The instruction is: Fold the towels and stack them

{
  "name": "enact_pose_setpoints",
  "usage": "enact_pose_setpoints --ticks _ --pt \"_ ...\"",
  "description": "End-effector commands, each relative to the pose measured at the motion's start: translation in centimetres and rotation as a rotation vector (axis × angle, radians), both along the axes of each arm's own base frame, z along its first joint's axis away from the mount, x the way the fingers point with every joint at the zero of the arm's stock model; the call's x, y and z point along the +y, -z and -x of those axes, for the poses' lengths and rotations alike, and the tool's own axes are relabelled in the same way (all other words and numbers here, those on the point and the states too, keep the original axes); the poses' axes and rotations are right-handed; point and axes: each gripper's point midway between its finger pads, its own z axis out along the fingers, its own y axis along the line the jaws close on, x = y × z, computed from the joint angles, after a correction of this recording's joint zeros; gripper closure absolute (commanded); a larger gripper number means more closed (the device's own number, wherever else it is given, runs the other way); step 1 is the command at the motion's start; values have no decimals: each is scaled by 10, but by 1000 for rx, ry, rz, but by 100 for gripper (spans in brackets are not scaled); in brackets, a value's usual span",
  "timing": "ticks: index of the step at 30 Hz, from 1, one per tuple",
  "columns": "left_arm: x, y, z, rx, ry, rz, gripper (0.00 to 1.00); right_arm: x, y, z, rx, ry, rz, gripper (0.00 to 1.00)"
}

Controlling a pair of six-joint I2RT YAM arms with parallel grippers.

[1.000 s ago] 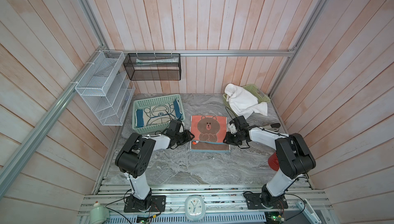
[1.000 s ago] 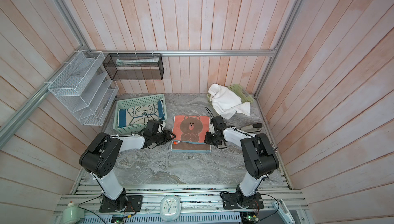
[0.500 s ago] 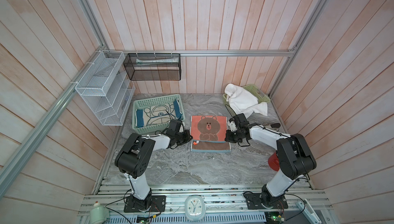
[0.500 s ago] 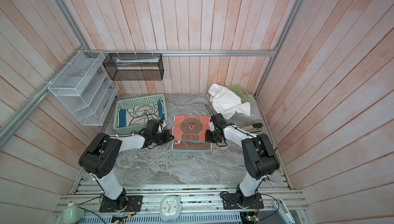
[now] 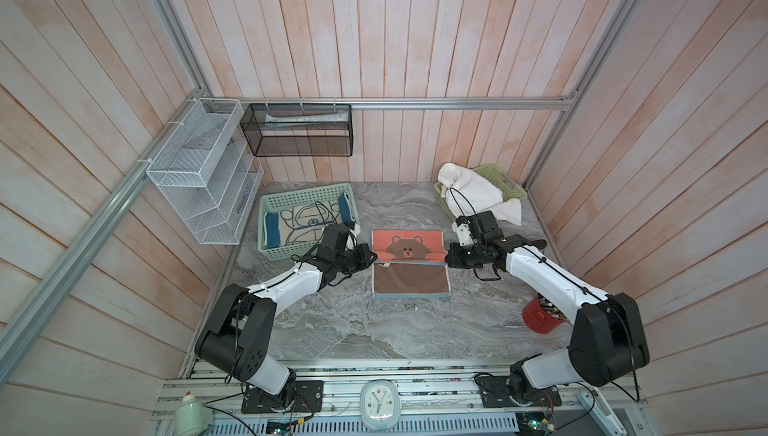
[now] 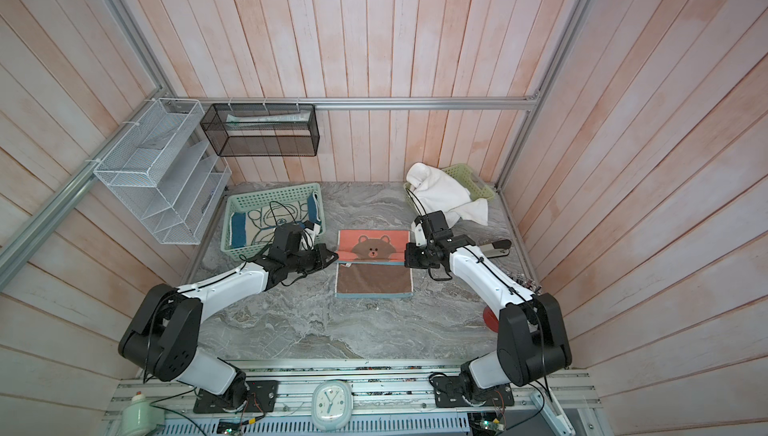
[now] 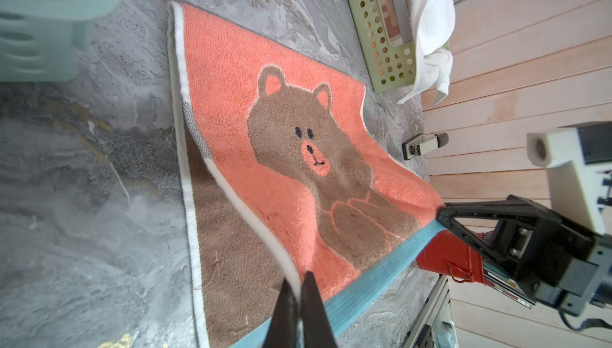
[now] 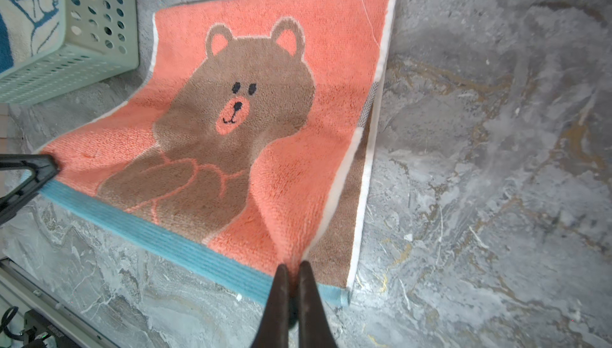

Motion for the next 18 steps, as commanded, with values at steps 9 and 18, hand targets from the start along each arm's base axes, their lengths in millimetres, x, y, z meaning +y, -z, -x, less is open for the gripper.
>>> enact_pose_setpoints --ticks 9,18 --pt "2 72 59 199 25 -37 77 -10 73 54 212 -16 31 93" --pt "11 53 50 133 6 -110 62 -18 55 46 172 -10 85 59"
